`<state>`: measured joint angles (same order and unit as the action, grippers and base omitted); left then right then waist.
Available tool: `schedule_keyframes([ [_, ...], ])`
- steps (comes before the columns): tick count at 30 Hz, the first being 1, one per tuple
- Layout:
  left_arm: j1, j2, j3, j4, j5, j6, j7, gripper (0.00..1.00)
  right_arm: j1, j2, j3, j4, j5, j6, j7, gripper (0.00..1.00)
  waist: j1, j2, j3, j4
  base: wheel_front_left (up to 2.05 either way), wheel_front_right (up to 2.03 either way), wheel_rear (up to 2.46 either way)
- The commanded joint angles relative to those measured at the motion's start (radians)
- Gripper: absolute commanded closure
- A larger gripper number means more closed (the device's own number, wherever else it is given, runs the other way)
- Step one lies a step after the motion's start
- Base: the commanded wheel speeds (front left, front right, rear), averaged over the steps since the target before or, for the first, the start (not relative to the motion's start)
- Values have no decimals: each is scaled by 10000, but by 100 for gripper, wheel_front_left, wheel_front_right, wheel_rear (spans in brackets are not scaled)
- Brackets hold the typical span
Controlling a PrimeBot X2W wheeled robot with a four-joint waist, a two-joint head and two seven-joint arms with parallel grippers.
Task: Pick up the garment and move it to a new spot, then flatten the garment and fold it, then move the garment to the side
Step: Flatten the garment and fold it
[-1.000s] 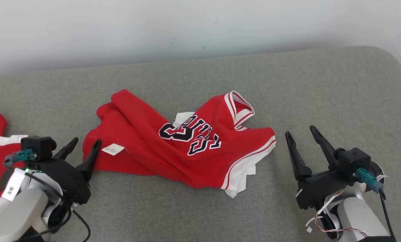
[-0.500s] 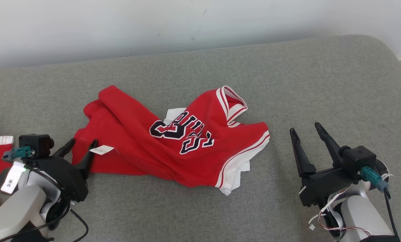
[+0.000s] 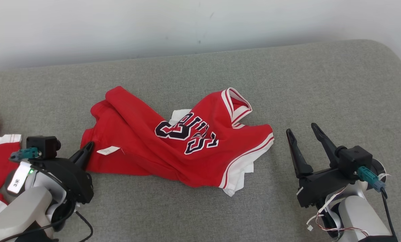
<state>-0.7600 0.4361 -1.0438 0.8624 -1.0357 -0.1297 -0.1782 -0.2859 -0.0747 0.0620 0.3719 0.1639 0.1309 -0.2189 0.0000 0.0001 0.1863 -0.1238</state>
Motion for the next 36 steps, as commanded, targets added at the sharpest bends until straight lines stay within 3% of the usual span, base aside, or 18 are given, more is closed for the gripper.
schedule_keyframes([
  [1,-128,79,-111,18,-168,3,-118,100,41,-54,-11,-15,-28,-3,26,0,0,-1,-17,1,0,0,0],
  [13,-341,97,-726,5,-128,2,-630,100,245,-62,-12,51,-9,-3,45,0,0,-1,-347,155,0,0,0],
  [20,86,73,-682,-415,449,77,-871,100,493,-36,8,153,93,-3,15,0,0,-1,-789,353,0,0,0],
  [24,588,303,-385,-1252,684,457,-886,100,618,-18,1,196,151,-3,-1,0,0,-1,-999,521,0,0,0],
  [36,3033,1771,426,-4929,1067,2235,-886,100,788,97,-30,340,262,-3,-117,0,0,-1,-1203,1082,0,0,0],
])
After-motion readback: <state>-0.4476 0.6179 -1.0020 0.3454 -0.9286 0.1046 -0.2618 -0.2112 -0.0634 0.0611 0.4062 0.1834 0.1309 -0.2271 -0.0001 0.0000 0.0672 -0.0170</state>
